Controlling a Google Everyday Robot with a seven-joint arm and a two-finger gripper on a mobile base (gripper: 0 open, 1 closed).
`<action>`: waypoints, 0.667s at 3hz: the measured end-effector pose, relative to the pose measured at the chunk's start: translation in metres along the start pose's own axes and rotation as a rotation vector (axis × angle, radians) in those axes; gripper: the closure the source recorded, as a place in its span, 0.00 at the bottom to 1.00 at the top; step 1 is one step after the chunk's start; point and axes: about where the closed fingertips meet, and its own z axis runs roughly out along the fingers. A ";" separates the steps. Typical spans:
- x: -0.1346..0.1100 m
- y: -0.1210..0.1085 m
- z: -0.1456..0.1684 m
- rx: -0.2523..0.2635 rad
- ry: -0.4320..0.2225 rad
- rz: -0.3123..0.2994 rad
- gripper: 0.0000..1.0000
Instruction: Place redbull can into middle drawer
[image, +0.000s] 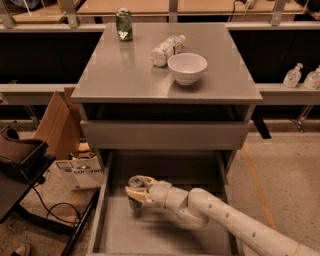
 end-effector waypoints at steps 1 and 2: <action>0.000 0.001 0.001 -0.003 0.000 0.000 0.12; -0.001 0.002 0.002 -0.006 -0.001 0.000 0.00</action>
Offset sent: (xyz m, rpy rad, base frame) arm -0.0004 0.0015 0.0003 0.0009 -0.0001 0.0025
